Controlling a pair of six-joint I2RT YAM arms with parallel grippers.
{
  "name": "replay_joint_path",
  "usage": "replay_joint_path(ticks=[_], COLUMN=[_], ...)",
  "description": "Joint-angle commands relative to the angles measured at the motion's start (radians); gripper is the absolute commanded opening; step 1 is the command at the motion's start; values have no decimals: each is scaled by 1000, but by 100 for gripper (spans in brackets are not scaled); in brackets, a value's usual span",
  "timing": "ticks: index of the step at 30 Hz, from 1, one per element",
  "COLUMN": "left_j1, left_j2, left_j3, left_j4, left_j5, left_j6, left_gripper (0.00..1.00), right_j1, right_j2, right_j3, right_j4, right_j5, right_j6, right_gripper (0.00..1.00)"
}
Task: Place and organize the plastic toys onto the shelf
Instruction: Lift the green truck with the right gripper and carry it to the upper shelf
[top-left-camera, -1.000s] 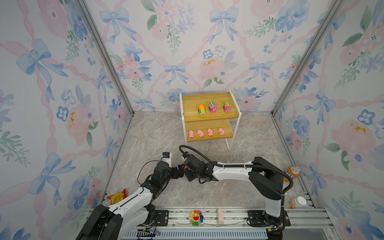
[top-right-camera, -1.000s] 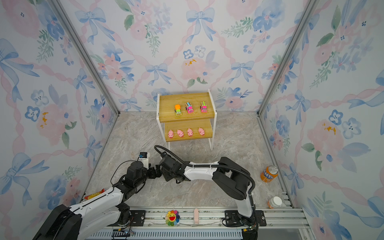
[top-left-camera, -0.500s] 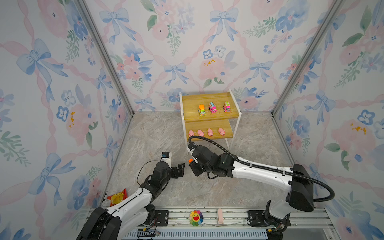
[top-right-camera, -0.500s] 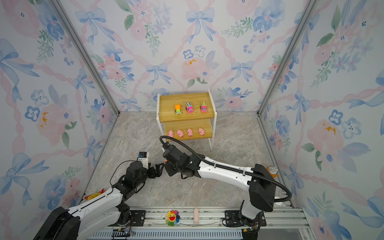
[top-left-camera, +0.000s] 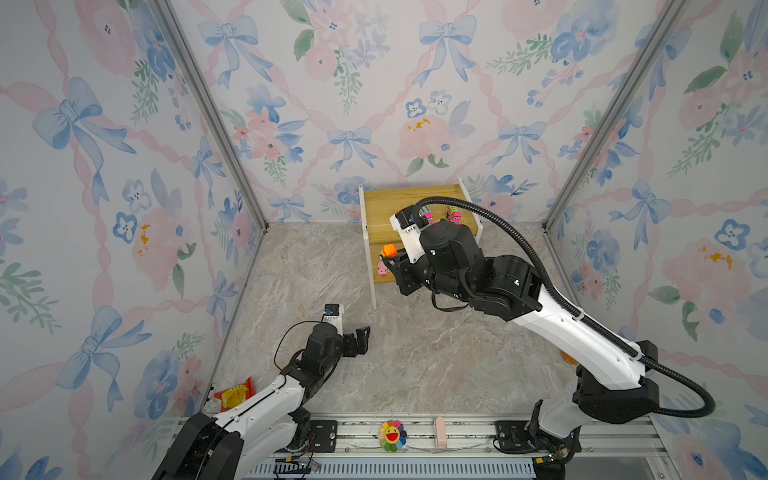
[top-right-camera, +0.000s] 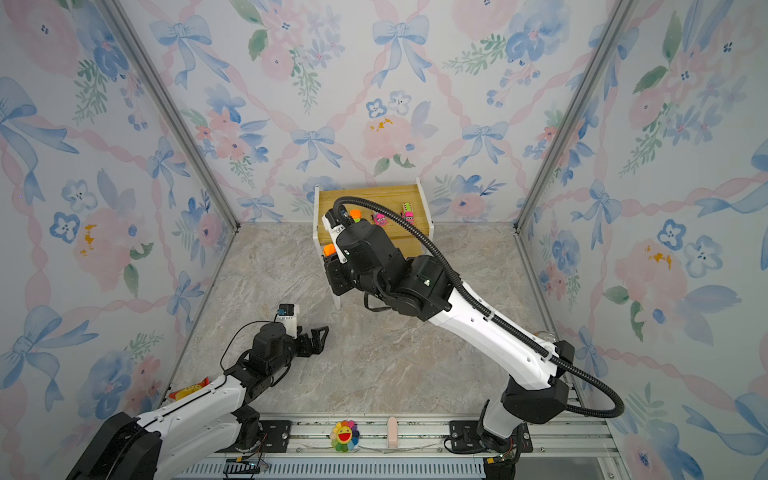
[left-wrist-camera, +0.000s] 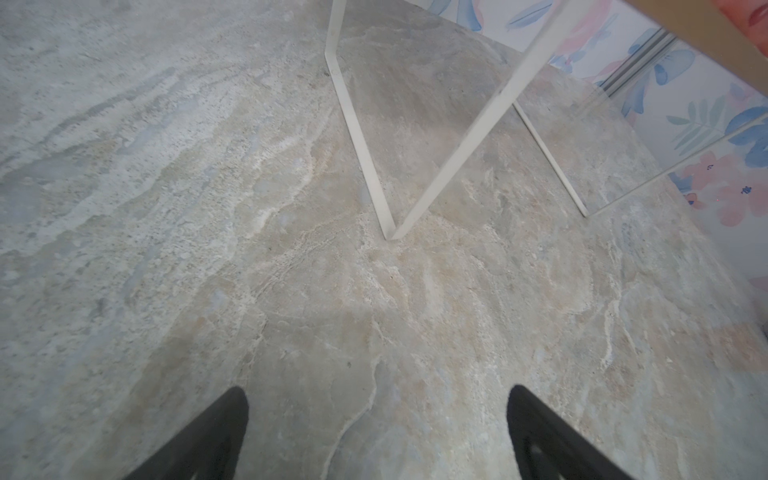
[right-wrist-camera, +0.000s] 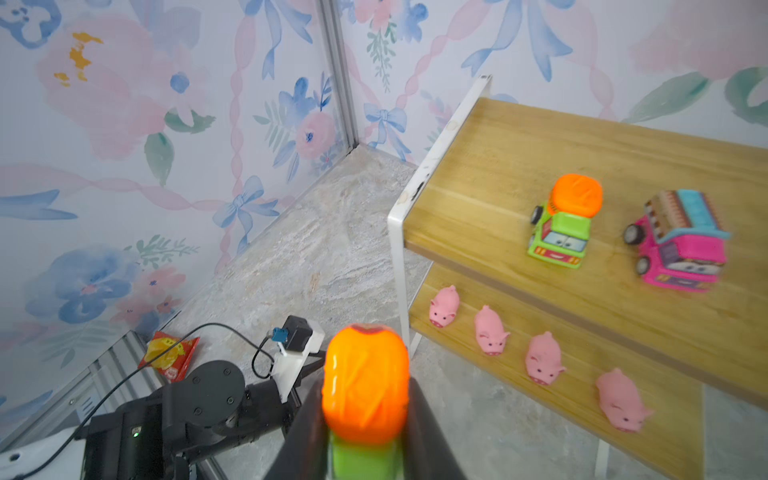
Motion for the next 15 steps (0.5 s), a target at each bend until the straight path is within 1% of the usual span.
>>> replay_joint_path(ticks=[1, 7, 9, 15], left_j1=[3, 3, 3, 3], left_j2=[-3, 18, 25, 18], left_j3=[-6, 2, 6, 1], left_j4=[7, 7, 7, 7], left_j5=[17, 18, 21, 14], left_j6=[3, 6, 6, 4], left_gripper=[98, 98, 98, 98], right_j1=[-55, -132, -146, -161], right_j2=[62, 171, 221, 368], right_j3=[80, 219, 286, 467], right_j4=[-36, -35, -50, -110], right_j5=[27, -2, -14, 13], right_j6=[-9, -3, -6, -22], right_gripper=[18, 18, 18, 18])
